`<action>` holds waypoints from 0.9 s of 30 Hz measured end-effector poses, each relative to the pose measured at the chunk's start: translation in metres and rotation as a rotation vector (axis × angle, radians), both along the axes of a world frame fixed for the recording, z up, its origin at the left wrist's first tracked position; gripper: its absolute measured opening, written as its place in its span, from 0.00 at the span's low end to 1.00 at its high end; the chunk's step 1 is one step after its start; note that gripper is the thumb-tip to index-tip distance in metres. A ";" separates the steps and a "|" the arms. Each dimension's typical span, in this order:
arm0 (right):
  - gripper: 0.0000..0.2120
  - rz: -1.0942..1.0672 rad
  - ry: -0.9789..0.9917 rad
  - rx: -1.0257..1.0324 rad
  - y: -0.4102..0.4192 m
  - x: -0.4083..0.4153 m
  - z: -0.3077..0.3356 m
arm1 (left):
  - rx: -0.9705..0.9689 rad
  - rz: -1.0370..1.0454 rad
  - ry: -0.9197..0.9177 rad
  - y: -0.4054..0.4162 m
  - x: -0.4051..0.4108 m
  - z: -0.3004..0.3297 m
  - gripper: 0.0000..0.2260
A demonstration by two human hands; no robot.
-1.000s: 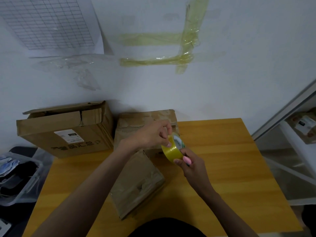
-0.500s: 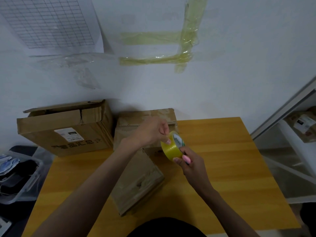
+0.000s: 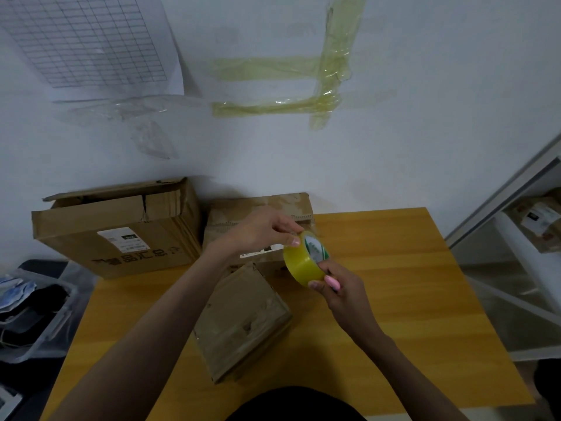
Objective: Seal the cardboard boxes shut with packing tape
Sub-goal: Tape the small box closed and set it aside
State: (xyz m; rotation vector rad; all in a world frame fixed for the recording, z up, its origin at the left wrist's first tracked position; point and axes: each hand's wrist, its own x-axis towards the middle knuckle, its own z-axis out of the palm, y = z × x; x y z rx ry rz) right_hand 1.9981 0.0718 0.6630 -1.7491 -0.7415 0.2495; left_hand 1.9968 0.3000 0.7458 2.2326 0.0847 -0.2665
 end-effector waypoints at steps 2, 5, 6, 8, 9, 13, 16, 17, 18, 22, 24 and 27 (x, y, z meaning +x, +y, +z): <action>0.02 -0.009 -0.022 -0.003 0.001 0.000 -0.002 | 0.010 0.037 -0.037 -0.001 -0.001 -0.001 0.11; 0.02 -0.026 -0.026 -0.007 0.002 0.000 -0.005 | 0.002 0.111 -0.075 -0.005 -0.001 -0.003 0.09; 0.02 -0.031 -0.027 -0.008 0.002 0.001 -0.006 | 0.003 0.125 -0.084 -0.006 -0.001 -0.003 0.09; 0.02 -0.042 -0.028 -0.010 0.002 0.002 -0.007 | 0.006 0.143 -0.110 -0.010 -0.003 -0.003 0.08; 0.02 -0.048 -0.029 -0.012 0.002 0.003 -0.008 | 0.007 0.155 -0.128 -0.014 -0.004 -0.003 0.07; 0.03 -0.084 -0.034 -0.009 0.003 0.006 -0.007 | 0.028 0.209 -0.183 -0.028 -0.008 -0.004 0.10; 0.03 -0.100 -0.038 -0.015 0.003 0.009 -0.006 | -0.027 0.230 -0.180 -0.032 -0.007 -0.006 0.10; 0.03 -0.100 -0.042 -0.015 0.004 0.010 -0.005 | -0.050 0.241 -0.168 -0.032 -0.007 -0.008 0.10; 0.03 -0.100 -0.047 -0.017 0.004 0.011 -0.005 | -0.071 0.253 -0.159 -0.034 -0.006 -0.009 0.11; 0.04 -0.122 -0.065 -0.001 0.008 0.012 -0.004 | -0.179 0.333 -0.146 -0.049 -0.006 -0.015 0.16; 0.09 -0.146 -0.078 0.006 0.011 0.010 -0.004 | -0.167 0.373 -0.141 -0.057 -0.006 -0.016 0.14; 0.08 -0.160 -0.091 0.012 0.014 0.008 -0.003 | -0.111 0.439 -0.161 -0.068 -0.003 -0.019 0.10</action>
